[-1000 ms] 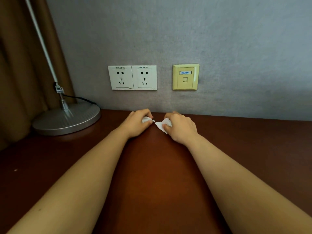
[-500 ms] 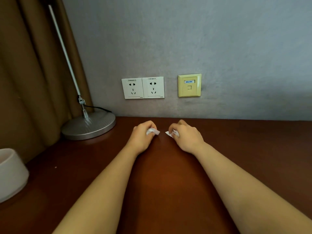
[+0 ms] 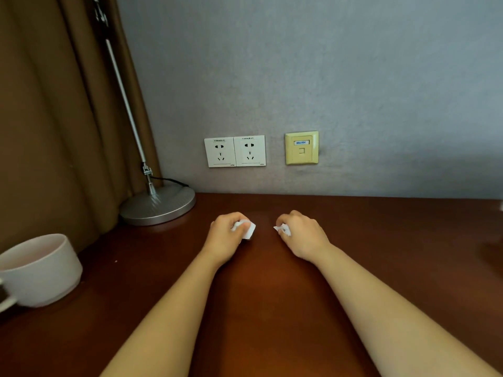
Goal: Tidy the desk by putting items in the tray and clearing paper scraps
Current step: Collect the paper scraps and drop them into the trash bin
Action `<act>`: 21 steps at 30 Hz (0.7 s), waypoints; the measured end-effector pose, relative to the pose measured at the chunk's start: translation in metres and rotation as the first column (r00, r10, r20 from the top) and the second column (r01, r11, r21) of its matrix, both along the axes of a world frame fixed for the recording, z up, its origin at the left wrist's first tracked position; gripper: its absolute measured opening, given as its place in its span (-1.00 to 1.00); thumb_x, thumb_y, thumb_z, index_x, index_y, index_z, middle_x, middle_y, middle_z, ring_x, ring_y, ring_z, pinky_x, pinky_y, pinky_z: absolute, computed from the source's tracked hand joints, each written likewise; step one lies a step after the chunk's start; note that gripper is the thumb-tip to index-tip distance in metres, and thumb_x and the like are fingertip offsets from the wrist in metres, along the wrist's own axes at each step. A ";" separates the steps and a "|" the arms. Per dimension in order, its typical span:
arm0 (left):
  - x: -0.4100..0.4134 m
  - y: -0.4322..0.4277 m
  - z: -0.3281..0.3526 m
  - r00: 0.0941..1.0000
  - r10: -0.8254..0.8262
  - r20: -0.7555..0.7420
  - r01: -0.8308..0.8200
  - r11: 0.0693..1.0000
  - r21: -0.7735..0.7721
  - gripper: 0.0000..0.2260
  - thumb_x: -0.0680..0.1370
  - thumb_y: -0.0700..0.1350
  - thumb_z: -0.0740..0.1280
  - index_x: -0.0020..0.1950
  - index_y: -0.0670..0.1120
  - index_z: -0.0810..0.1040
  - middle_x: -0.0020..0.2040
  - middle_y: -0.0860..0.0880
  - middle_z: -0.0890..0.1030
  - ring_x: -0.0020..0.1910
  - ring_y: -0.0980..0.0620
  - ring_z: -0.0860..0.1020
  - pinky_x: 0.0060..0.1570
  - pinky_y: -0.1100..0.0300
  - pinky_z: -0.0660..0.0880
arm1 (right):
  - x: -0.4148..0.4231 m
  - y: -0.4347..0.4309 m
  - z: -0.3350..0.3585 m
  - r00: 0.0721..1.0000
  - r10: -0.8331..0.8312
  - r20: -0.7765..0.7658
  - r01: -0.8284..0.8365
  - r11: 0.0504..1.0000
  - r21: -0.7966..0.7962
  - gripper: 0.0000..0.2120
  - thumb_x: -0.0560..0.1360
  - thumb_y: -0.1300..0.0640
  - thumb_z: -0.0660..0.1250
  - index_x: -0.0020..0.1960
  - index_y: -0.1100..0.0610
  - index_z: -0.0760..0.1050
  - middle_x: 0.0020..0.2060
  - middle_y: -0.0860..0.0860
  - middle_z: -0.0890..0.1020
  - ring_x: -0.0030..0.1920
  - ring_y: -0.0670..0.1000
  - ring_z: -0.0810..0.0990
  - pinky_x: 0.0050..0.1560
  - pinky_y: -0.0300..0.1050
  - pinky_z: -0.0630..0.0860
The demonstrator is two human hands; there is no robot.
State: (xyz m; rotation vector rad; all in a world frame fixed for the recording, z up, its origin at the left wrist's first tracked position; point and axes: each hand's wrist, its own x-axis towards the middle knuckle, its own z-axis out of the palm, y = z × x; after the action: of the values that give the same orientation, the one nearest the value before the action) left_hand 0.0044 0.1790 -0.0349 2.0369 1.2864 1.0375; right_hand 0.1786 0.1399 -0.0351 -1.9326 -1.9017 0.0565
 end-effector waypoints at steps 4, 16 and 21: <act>-0.004 -0.017 -0.001 0.999 0.012 0.045 -0.011 1.000 -0.022 -0.81 0.57 -0.14 0.23 -0.15 -0.14 0.60 -0.30 -0.03 0.63 -0.35 0.14 0.50 -0.32 0.23 0.39 | -0.002 -0.014 0.002 1.000 -0.012 -0.029 0.012 1.000 0.007 -0.76 0.58 0.02 0.21 0.18 0.10 0.47 0.15 0.05 0.47 0.10 0.20 0.56 0.02 0.01 0.49; -0.012 -0.075 -0.001 0.994 0.080 0.072 -0.080 0.997 0.000 -0.72 0.61 -0.10 0.20 -0.28 -0.11 0.51 -0.52 -0.03 0.45 -0.54 0.13 0.42 -0.35 0.25 0.40 | 0.000 -0.094 0.008 0.997 -0.045 0.065 0.043 0.999 0.024 -0.75 0.56 -0.11 0.20 -0.19 0.03 0.40 -0.23 -0.05 0.50 -0.23 -0.01 0.48 -0.34 -0.22 0.30; -0.012 -0.118 0.000 0.997 0.045 0.069 -0.045 0.999 -0.001 -0.73 0.62 -0.07 0.19 -0.24 -0.11 0.52 -0.42 -0.03 0.52 -0.56 0.15 0.43 -0.37 0.29 0.42 | 0.001 -0.141 0.011 0.998 -0.044 0.048 0.045 0.999 -0.009 -0.59 0.59 -0.12 0.14 -0.40 -0.02 0.26 -0.43 -0.10 0.41 -0.35 -0.05 0.45 -0.43 -0.25 0.22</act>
State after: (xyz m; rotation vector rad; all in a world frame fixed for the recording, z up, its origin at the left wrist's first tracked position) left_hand -0.0074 0.0606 -0.0347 1.9633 1.3020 1.1180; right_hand 0.1798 -0.0011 -0.0245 -1.9989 -1.8914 0.0072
